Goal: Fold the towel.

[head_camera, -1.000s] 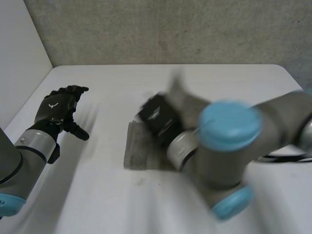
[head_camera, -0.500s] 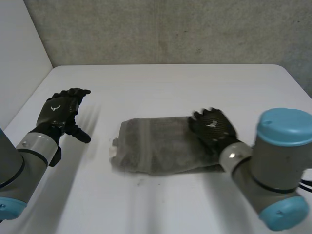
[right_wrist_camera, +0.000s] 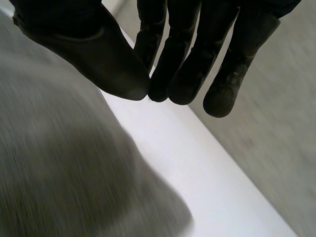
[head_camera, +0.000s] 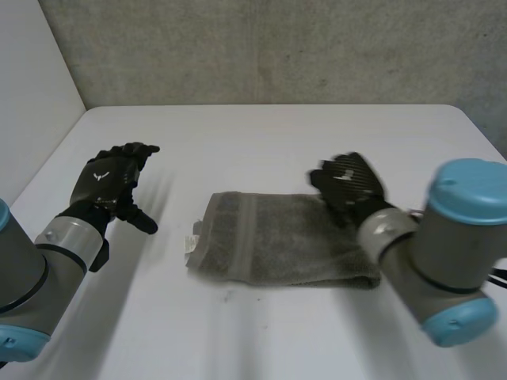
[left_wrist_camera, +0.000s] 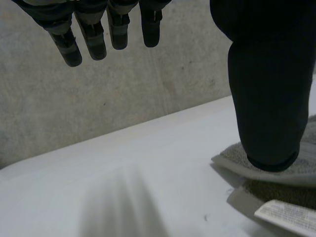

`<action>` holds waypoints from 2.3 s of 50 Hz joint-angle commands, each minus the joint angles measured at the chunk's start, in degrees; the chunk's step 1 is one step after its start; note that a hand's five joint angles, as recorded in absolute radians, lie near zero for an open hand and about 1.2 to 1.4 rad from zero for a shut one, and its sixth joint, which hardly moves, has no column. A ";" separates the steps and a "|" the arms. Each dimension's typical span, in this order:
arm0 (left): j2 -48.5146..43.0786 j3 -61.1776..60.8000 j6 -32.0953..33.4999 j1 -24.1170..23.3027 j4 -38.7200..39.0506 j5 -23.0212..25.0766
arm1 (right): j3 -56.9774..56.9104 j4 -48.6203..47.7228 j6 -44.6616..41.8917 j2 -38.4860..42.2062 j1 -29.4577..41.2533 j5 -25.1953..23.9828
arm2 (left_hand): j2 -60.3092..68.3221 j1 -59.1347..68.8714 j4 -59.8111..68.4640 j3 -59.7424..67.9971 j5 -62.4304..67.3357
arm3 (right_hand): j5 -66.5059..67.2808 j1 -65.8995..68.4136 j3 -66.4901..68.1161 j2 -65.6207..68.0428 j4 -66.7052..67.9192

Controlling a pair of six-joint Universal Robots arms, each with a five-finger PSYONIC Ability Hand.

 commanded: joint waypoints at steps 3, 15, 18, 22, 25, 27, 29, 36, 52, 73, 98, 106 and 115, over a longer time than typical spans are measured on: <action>2.07 -0.02 0.02 -0.69 -0.46 -0.05 | -12.99 12.53 2.29 6.52 10.52 3.13 | 0.50 -0.02 0.48 0.51 -1.75 | -31.51 -31.41 -30.77 -30.78 -30.95; 2.16 -0.81 0.20 -0.87 -0.37 0.13 | 12.06 7.02 9.68 -7.54 -7.85 -3.45 | 0.50 -0.02 0.48 0.51 -1.75 | -56.08 -55.97 -55.33 -55.35 -55.51; 2.25 -0.90 0.11 -0.87 -0.37 0.04 | 17.16 6.50 9.95 -8.51 -11.54 -8.90 | 0.50 -0.02 0.48 0.51 -1.75 | -54.73 -54.63 -53.99 -54.00 -54.17; 2.25 -1.08 0.11 -1.04 -0.46 0.04 | 21.10 5.97 10.56 -7.99 -13.74 -12.85 | 0.50 -0.02 0.48 0.51 -1.75 | -53.39 -53.29 -52.65 -52.66 -52.83; 2.16 -1.08 0.11 -1.22 -0.46 0.04 | 21.99 3.96 10.39 -6.58 -13.83 -12.77 | 0.50 -0.02 0.48 0.51 -1.75 | -41.19 -41.09 -40.45 -40.46 -40.63; 2.16 -1.08 0.11 -1.22 -0.37 0.04 | 22.08 2.29 10.13 -6.05 -14.09 -12.59 | 0.50 -0.02 0.48 0.51 -1.75 | -26.95 -26.85 -26.21 -26.22 -26.39; 2.16 -1.07 0.02 -1.13 -0.37 0.04 | 21.73 0.71 9.95 -5.61 -14.09 -11.81 | 0.50 -0.02 0.48 0.51 -1.75 | -11.32 -11.22 -10.58 -10.59 -10.76; 2.25 -0.99 0.02 -1.13 -0.37 0.04 | 15.31 -2.03 5.38 -6.23 -12.77 -1.96 | 0.50 -0.02 0.48 0.51 -1.75 | 2.57 2.67 3.31 3.30 3.13; 4.97 2.35 0.02 -2.45 -0.37 -0.05 | -24.06 18.63 -28.46 19.79 24.49 -0.64 | 0.50 -0.02 0.48 0.51 -1.75 | 2.57 2.67 3.31 3.30 3.13; -1.71 12.02 -6.57 -10.01 -2.92 -0.57 | -1.39 3.50 11.50 -5.07 9.22 1.03 | 0.88 0.37 0.87 0.89 -1.37 | -67.43 -67.33 -66.69 -66.70 -66.87; -21.22 18.43 -11.24 -19.15 -13.02 -9.63 | -6.31 9.22 21.20 12.67 1.73 -4.33 | 0.72 0.20 0.70 0.73 -1.54 | -67.43 -67.33 -66.69 -66.70 -66.87; -12.17 25.99 -7.45 -19.24 -19.71 -9.71 | -8.95 12.21 22.08 4.41 1.46 -3.27 | 1.56 1.04 1.54 1.57 -0.70 | -67.43 -67.33 -66.69 -66.70 -66.87; 1.87 39.07 -7.28 -15.73 -39.63 -13.57 | -12.54 15.89 21.91 -16.13 -5.03 6.99 | 0.72 0.20 0.70 0.73 -1.54 | -67.43 -67.33 -66.69 -66.70 -66.87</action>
